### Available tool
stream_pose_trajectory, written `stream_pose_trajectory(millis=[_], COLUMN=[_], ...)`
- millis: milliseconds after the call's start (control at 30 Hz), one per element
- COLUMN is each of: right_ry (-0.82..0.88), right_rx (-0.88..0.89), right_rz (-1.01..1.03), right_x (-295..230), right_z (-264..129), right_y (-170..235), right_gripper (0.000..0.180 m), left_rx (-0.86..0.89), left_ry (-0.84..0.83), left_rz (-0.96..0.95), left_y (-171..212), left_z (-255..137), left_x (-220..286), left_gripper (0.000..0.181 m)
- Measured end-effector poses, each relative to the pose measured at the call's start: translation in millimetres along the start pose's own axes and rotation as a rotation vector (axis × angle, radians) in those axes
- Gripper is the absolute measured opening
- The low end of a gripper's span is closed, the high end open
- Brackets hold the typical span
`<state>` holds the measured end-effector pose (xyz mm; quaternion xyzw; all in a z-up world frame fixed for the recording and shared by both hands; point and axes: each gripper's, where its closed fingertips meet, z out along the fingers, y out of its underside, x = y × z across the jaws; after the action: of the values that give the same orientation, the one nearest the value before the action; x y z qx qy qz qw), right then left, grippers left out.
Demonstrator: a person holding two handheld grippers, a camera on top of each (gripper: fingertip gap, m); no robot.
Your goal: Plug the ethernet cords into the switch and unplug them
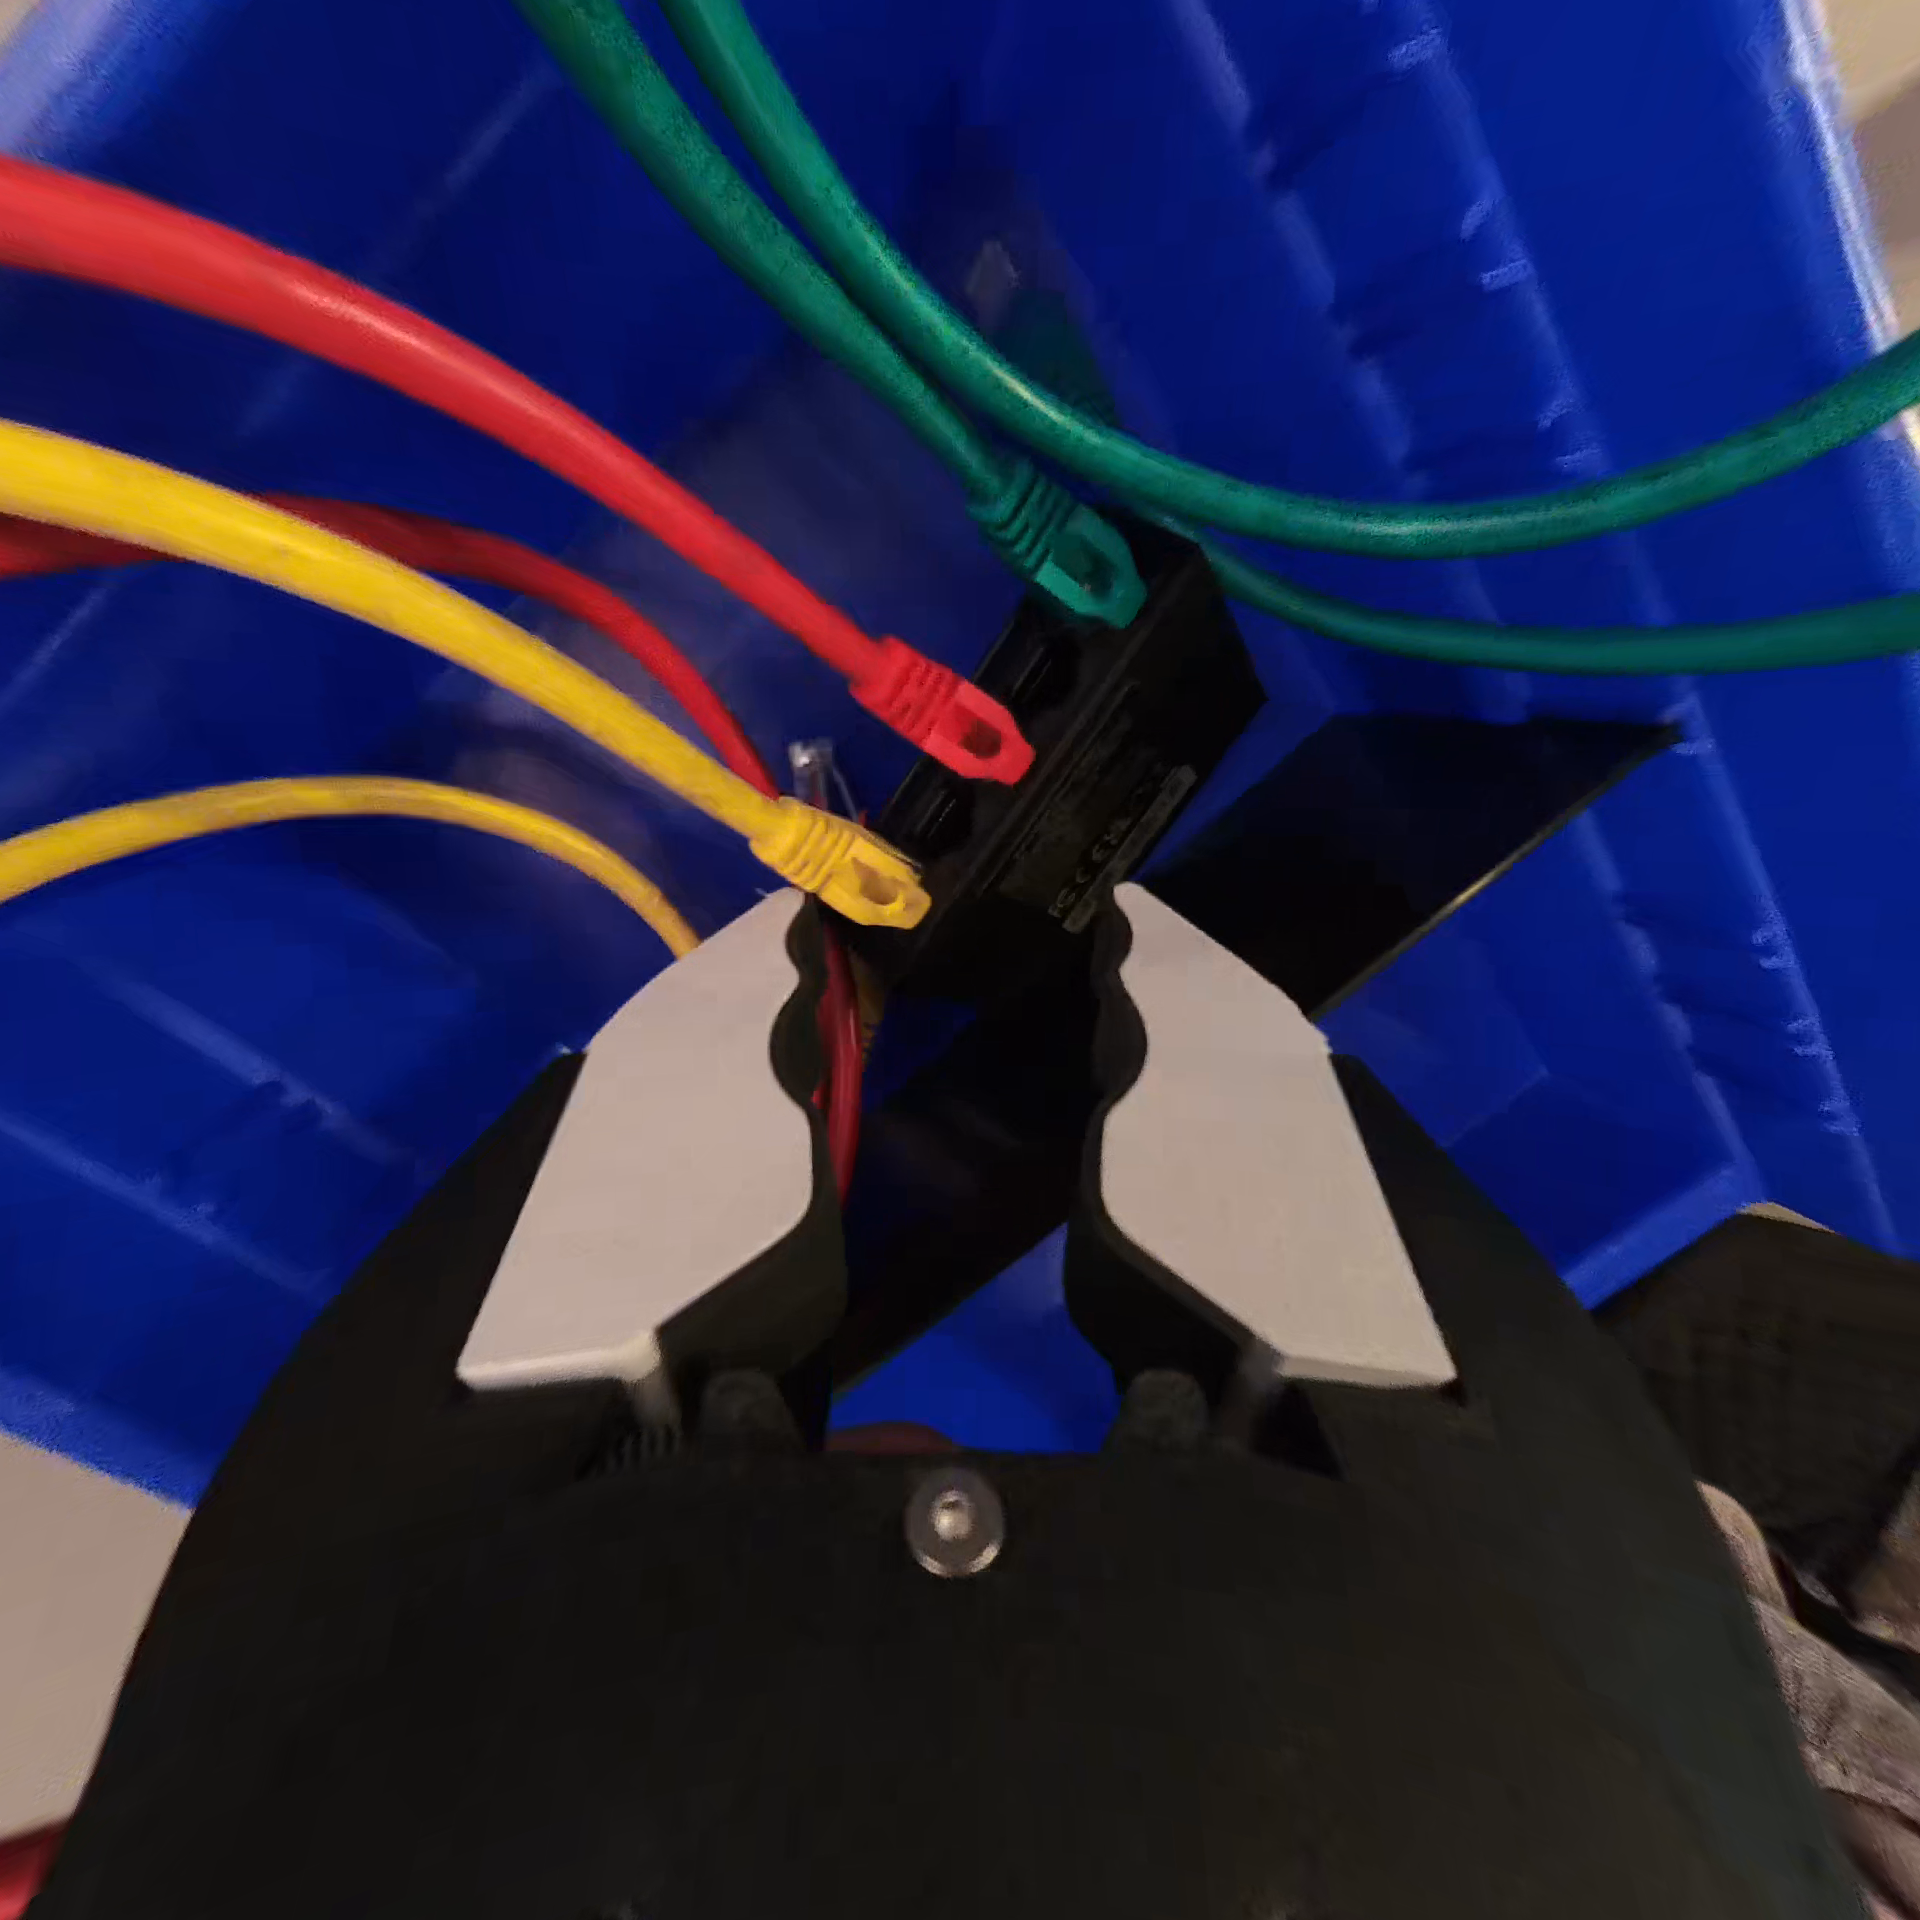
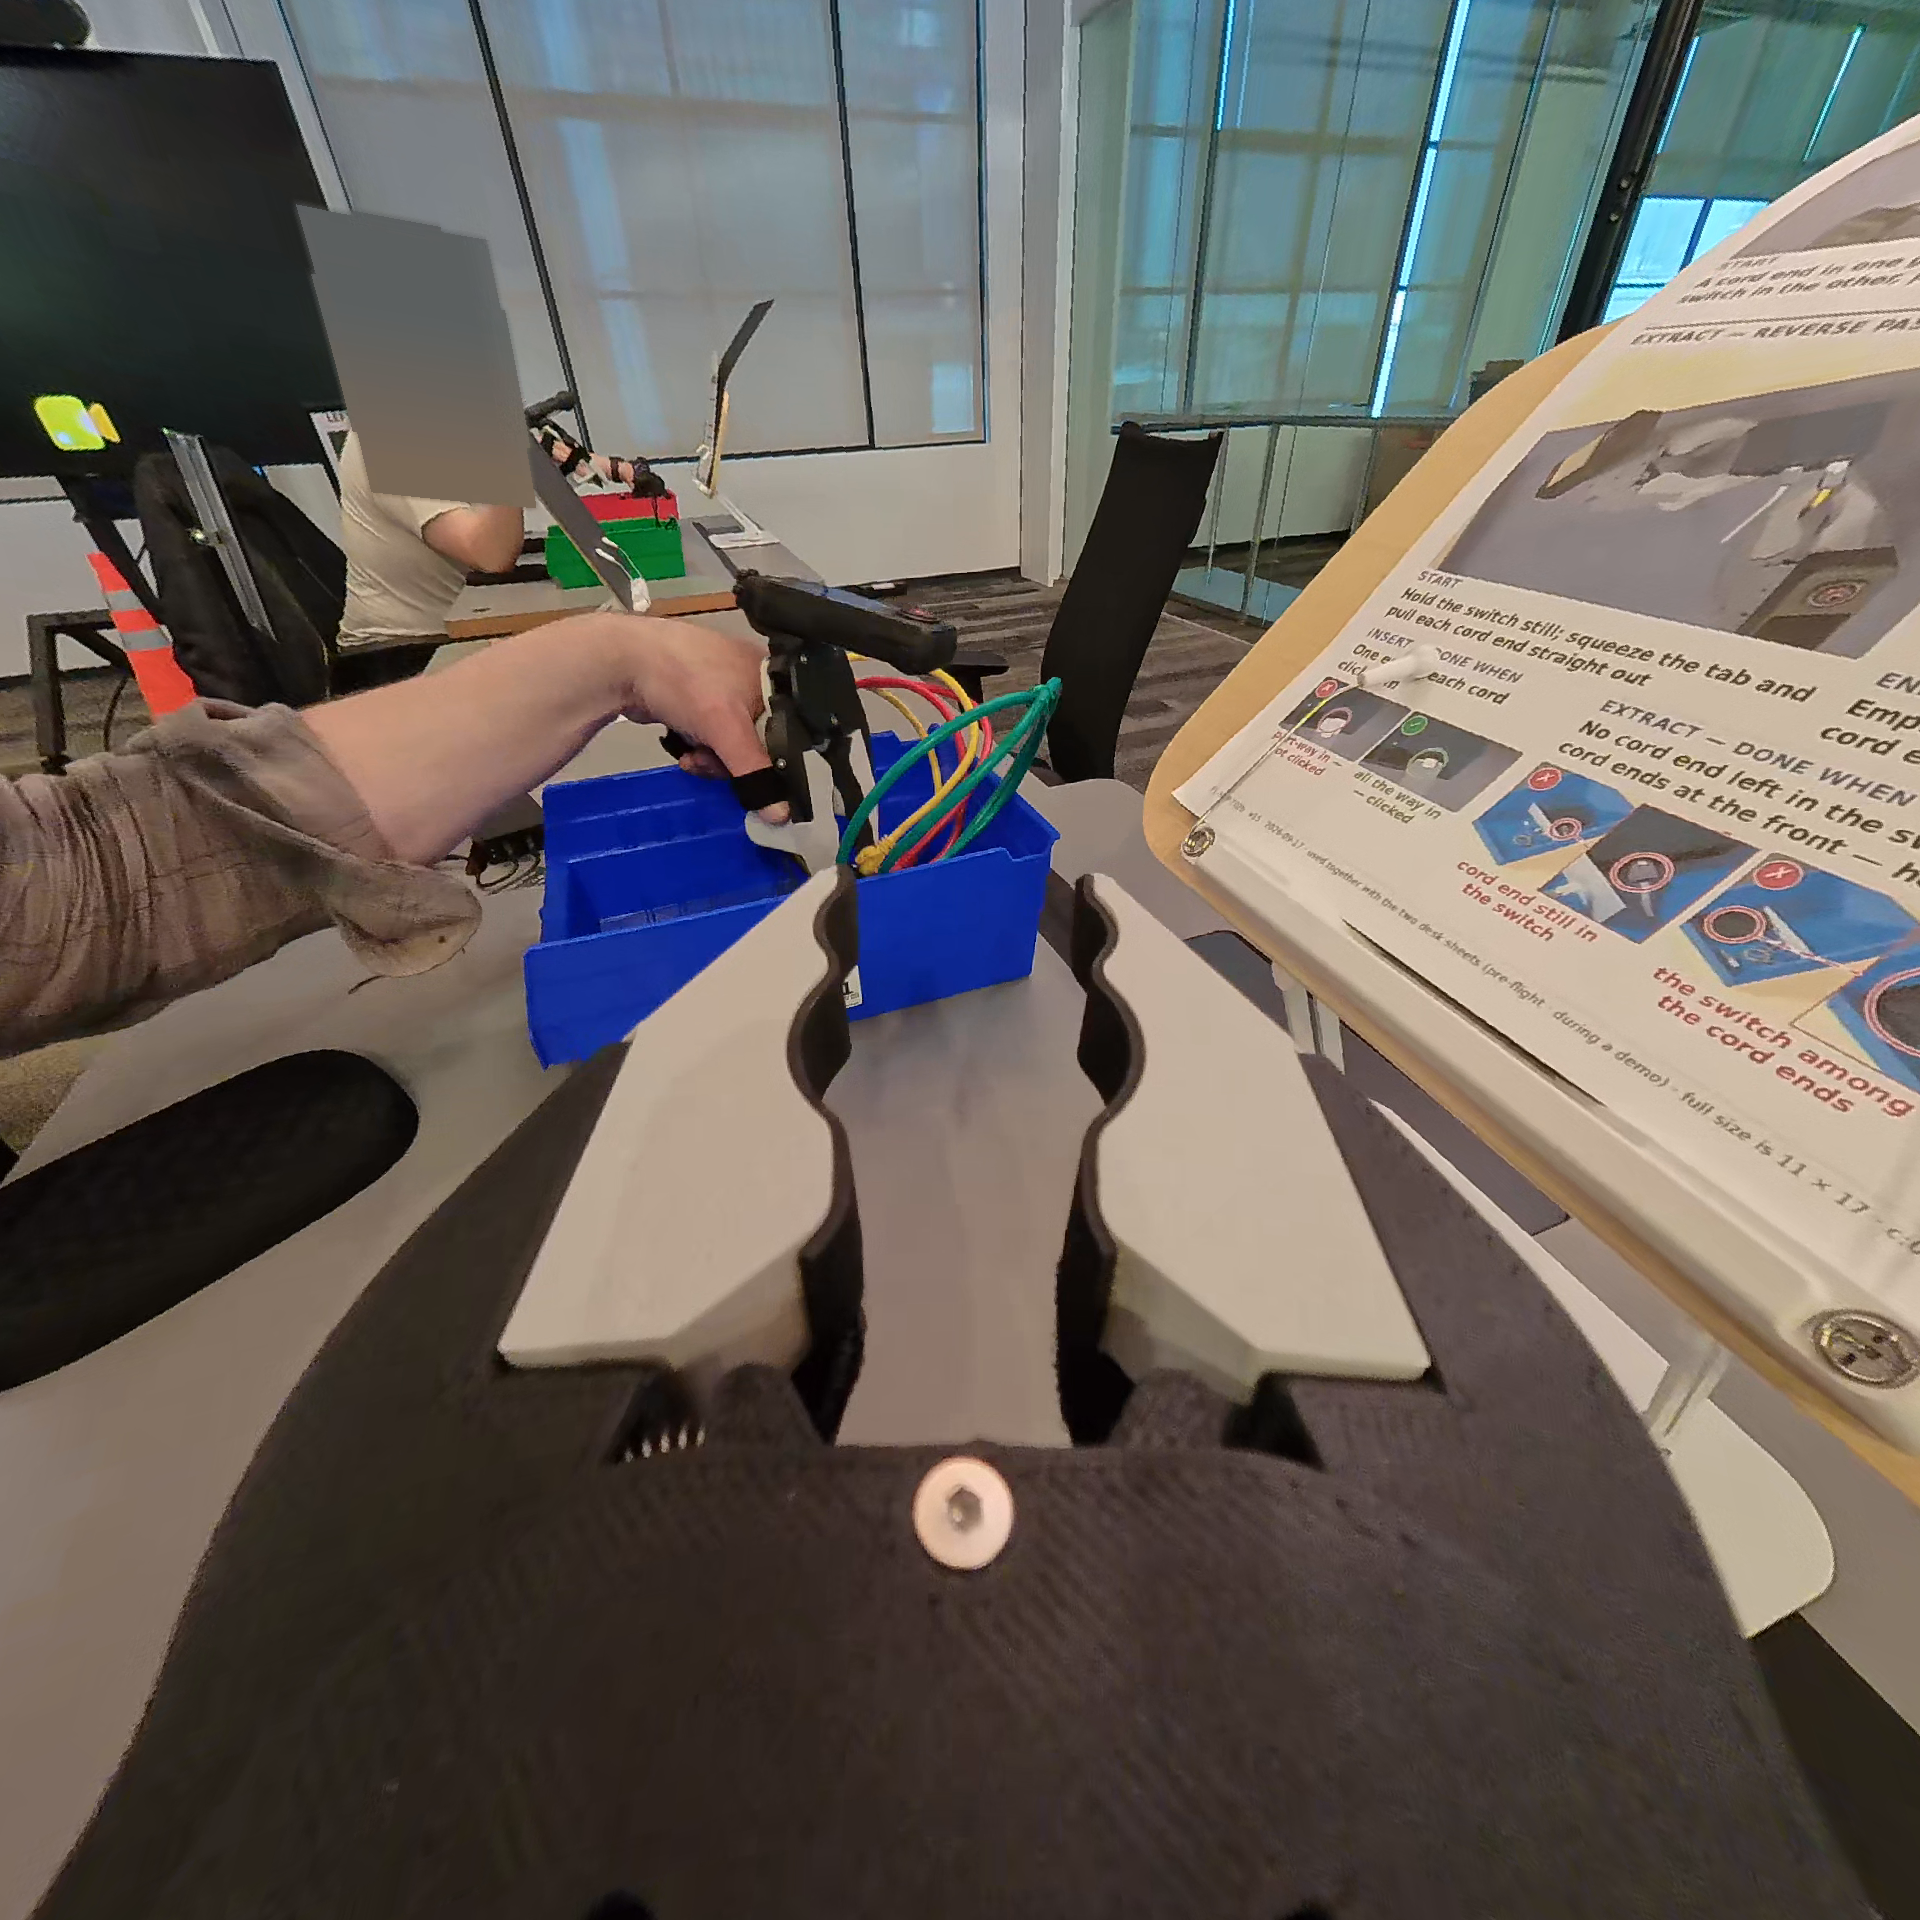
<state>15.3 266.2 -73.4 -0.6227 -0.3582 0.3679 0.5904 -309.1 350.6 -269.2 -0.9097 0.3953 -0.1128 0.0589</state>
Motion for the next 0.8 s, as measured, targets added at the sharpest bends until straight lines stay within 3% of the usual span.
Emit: stream_pose_trajectory(millis=[233,400,633,800], right_ry=[-0.013,-0.014,-0.03,-0.029], right_rx=[0.02,0.025,0.025,0.033], right_rz=[0.023,0.024,0.038,0.039], right_x=[2.5,4.1,2.6,3.8], right_z=[-3.5,-5.2,-2.6,-5.4], right_y=[-2.1,-2.8,-0.5,-2.7], right_gripper=[0.039,0.039,0.038,0.038], left_rx=[-0.024,-0.067,-0.202,-0.159], left_ry=[0.198,0.176,0.235,0.255], left_rz=[-0.046,-0.043,-0.022,0.007], left_y=[-5.4,-8.0,-3.8,-9.5], left_z=[4.2,7.2,15.9,6.8], left_x=[4.4,-0.8,10.8,14.9], left_gripper=[0.046,0.055,0.047,0.039])
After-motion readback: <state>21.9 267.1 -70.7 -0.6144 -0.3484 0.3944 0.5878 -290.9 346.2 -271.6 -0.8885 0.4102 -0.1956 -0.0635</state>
